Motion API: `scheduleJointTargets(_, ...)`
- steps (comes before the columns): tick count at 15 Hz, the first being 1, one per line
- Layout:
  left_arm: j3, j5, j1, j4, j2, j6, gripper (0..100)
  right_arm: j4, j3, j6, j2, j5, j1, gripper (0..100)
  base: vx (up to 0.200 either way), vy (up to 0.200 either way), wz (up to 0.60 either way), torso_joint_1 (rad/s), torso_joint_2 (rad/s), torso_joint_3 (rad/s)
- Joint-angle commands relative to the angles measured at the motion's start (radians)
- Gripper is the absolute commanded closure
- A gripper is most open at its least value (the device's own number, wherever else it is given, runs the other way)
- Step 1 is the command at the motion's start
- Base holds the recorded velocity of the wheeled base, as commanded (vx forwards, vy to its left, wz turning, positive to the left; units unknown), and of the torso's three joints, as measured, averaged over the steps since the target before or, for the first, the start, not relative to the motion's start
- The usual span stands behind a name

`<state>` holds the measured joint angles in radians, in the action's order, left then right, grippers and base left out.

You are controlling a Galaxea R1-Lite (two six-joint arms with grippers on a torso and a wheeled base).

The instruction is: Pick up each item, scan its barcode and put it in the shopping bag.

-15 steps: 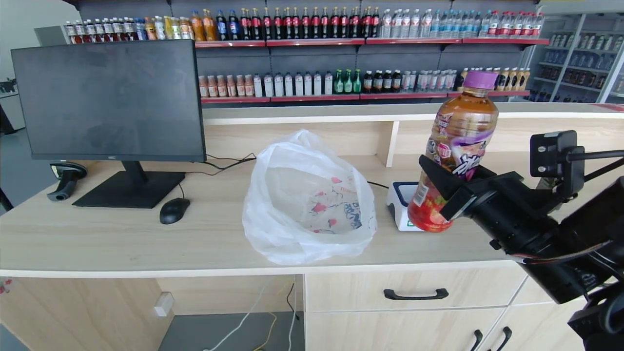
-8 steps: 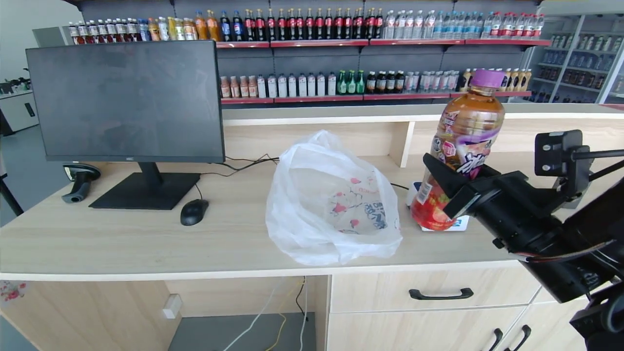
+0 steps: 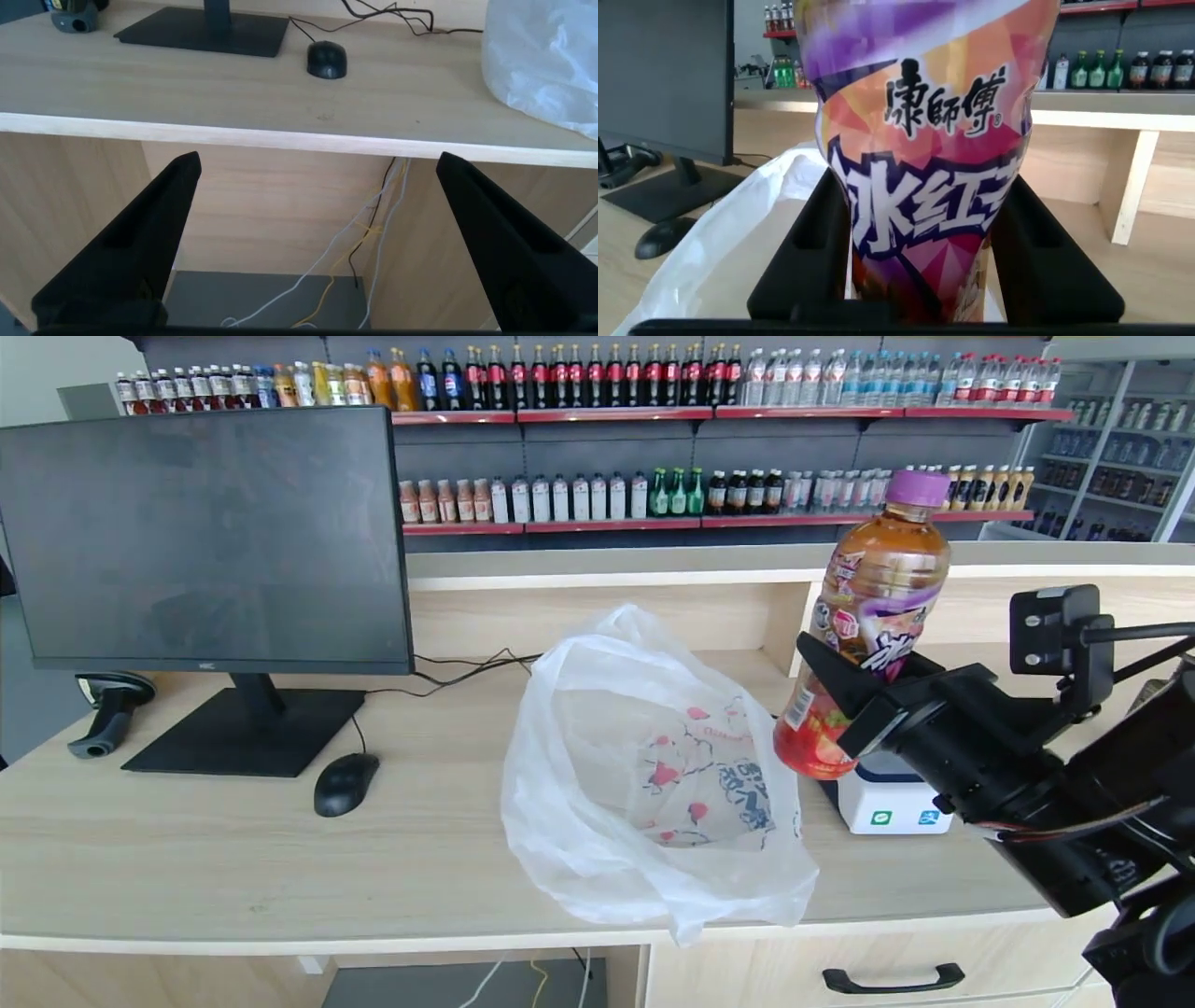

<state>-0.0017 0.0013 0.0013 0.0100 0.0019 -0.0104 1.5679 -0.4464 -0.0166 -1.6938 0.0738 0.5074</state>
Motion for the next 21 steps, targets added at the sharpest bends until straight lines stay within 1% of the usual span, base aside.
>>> scheduleJointTargets(1, 0.000, 0.000, 0.000, -0.001, 0.000, 0.000, 0, 0.003, -0.011, 0.000, -0.013, 0.000, 0.005, 100, 0.000, 0.000, 0.00, 0.000, 0.00, 0.000)
scheduleJointTargets(4, 0.000, 0.000, 0.000, -0.001, 0.000, 0.000, 0, 0.003, -0.040, 0.000, -0.030, -0.002, 0.005, 100, 0.000, 0.000, 0.00, 0.000, 0.00, 0.000)
scheduleJointTargets(10, 0.000, 0.000, 0.000, -0.001, 0.000, -0.002, 0, 0.003, -0.054, -0.003, -0.032, -0.002, 0.005, 100, 0.000, 0.000, 0.60, -0.002, 0.00, 0.002)
scheduleJointTargets(15, 0.000, 0.000, 0.000, -0.001, 0.000, -0.002, 0, 0.003, -0.052, -0.003, -0.040, -0.002, 0.003, 100, 0.000, 0.000, 0.00, 0.000, 0.00, 0.000)
scheduleJointTargets(21, 0.000, 0.000, 0.000, -0.001, 0.000, -0.002, 0, 0.003, -0.094, -0.005, -0.125, -0.002, 0.003, 100, 0.000, 0.000, 0.00, 0.000, 0.00, 0.000)
